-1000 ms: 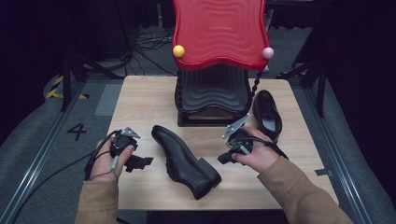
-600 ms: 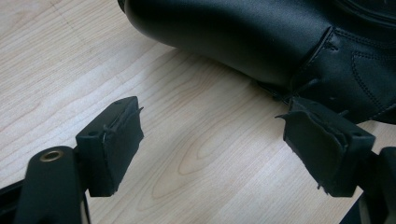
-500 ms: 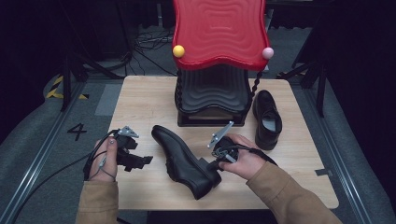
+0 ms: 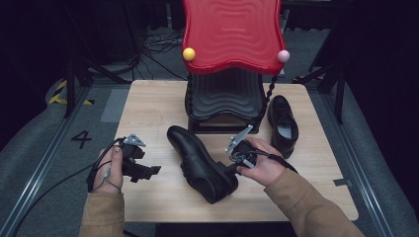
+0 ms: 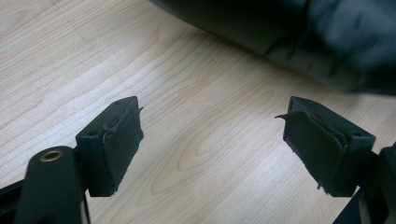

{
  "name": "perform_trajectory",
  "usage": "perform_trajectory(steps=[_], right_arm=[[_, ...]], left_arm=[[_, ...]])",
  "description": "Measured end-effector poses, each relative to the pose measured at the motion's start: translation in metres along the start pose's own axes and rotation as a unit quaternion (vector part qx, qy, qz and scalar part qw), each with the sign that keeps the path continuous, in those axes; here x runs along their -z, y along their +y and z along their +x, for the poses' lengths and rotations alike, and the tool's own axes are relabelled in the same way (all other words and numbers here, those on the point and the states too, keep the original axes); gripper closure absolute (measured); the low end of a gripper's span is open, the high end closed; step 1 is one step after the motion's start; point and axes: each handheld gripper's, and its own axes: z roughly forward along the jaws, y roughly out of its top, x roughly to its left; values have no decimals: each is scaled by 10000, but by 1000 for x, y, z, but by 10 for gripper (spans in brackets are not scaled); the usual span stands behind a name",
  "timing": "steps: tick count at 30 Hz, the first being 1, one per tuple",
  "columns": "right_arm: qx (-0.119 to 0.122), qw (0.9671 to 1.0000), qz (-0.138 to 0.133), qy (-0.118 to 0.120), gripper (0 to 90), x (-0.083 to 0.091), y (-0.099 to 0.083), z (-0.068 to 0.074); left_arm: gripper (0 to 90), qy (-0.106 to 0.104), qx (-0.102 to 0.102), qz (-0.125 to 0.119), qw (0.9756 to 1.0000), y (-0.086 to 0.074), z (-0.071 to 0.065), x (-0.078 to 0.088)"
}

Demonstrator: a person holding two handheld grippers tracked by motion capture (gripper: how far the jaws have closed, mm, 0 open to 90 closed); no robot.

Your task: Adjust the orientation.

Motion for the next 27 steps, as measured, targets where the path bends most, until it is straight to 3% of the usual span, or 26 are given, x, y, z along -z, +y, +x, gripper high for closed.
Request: perform_trajectory(steps=[2,3,4,11,21,27], right_arm=[[24,9993,122,-366,900,-3,-4,-8],[24,9993,122,-366,900,-3,-4,-8],[4,9984,218,-513,900,-8,-8,-15],[-161,9990,203,-364,900,-13,-12,-28],[-332,9977,258,-529,900,-28,-16,-46],[-613,9969,331,-370,896,-42,-22,-61]], left_arm=[[201,0,-5,20,10000,0,0,0],[201,0,-5,20,10000,0,0,0],[201,-9,2,18,10000,0,1,-1],[201,-10,9,47,10000,0,1,-2],[200,-22,27,20,10000,-1,1,-2],[200,-26,12,44,10000,-2,2,-1]])
